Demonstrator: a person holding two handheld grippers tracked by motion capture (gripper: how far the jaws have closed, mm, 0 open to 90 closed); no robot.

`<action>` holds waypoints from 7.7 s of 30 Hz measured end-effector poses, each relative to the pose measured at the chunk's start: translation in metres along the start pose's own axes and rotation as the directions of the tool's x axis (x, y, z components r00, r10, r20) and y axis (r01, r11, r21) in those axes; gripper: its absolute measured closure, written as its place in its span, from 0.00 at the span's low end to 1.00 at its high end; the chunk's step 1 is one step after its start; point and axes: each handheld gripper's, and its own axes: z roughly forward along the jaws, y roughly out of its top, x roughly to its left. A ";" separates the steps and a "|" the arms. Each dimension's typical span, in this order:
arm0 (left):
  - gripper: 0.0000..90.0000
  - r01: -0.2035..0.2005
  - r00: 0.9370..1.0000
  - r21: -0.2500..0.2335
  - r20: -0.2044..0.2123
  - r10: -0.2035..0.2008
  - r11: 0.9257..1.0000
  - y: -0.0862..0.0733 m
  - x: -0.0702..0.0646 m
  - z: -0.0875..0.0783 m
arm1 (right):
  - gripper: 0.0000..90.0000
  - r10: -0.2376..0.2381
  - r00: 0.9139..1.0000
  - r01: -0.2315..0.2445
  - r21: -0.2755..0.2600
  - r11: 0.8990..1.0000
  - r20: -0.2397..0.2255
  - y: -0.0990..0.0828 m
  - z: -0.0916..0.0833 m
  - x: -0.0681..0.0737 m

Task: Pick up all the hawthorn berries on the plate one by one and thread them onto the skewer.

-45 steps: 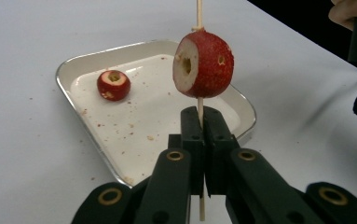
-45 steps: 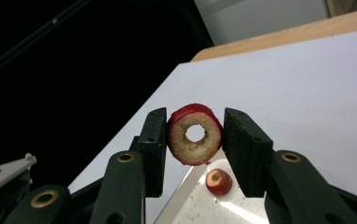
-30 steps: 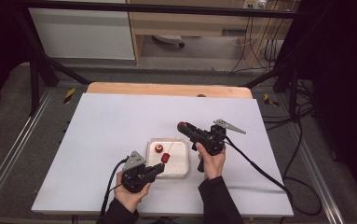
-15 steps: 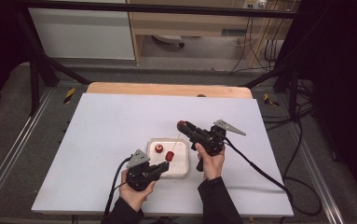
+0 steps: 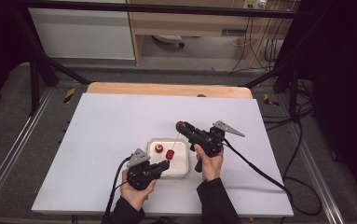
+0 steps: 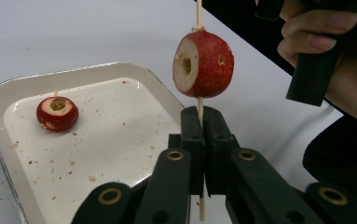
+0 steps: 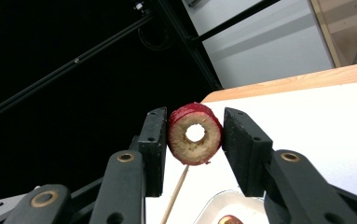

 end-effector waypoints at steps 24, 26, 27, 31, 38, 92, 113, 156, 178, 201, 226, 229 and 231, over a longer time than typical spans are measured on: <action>0.97 -0.019 0.999 -0.029 -0.026 0.018 0.999 -0.001 0.007 -0.003 | 0.69 0.056 0.998 -0.055 0.087 0.995 -0.004 0.001 -0.007 -0.001; 0.98 -0.026 0.999 -0.023 -0.022 0.026 0.999 -0.002 0.004 -0.002 | 0.69 0.073 0.997 -0.072 0.089 0.993 -0.007 -0.001 -0.007 -0.003; 0.98 -0.035 0.999 -0.019 -0.022 0.035 0.999 -0.003 0.002 0.000 | 0.69 0.077 0.997 -0.076 0.094 0.993 -0.004 -0.002 -0.007 -0.003; 0.98 -0.035 0.999 -0.019 -0.015 0.035 0.999 -0.003 0.000 0.002 | 0.69 0.084 0.996 -0.081 0.111 0.991 -0.017 -0.004 -0.005 -0.003; 0.98 -0.040 0.999 -0.011 -0.007 0.040 0.999 -0.002 0.004 0.003 | 0.69 0.066 0.997 -0.062 0.123 0.991 -0.030 -0.006 -0.007 -0.001; 0.98 -0.184 0.977 0.120 -0.086 0.194 0.976 -0.013 0.068 -0.059 | 0.09 -0.241 0.967 0.172 0.493 0.853 0.080 -0.020 -0.025 -0.009; 0.98 -0.158 0.977 0.160 -0.114 0.178 0.974 -0.030 0.108 -0.089 | 0.11 -0.379 0.925 0.246 0.717 0.652 0.027 -0.012 0.050 0.013; 0.98 -0.156 0.976 0.180 -0.123 0.179 0.971 -0.033 0.109 -0.085 | 0.63 -0.394 0.919 0.174 0.881 0.441 0.016 -0.030 0.143 0.002; 0.98 -0.162 0.975 0.180 -0.124 0.185 0.970 -0.033 0.109 -0.085 | 0.69 -0.356 0.933 0.139 0.871 0.472 0.044 -0.024 0.141 0.004; 0.98 -0.184 0.974 0.156 -0.107 0.202 0.970 -0.031 0.092 -0.082 | 0.69 -0.288 0.957 0.153 0.772 0.618 0.041 -0.002 0.075 0.018; 0.98 -0.183 0.972 0.127 -0.123 0.198 0.975 -0.031 0.061 -0.061 | 0.69 -0.096 0.995 0.083 0.450 0.889 0.007 -0.021 0.006 -0.001; 0.98 -0.186 0.973 0.123 -0.118 0.200 0.975 -0.031 0.058 -0.059 | 0.69 -0.080 0.997 0.068 0.433 0.899 0.009 -0.024 0.005 -0.003; 0.98 -0.183 0.974 0.120 -0.116 0.197 0.976 -0.030 0.056 -0.057 | 0.69 -0.076 0.997 0.067 0.412 0.909 0.005 -0.025 0.004 -0.002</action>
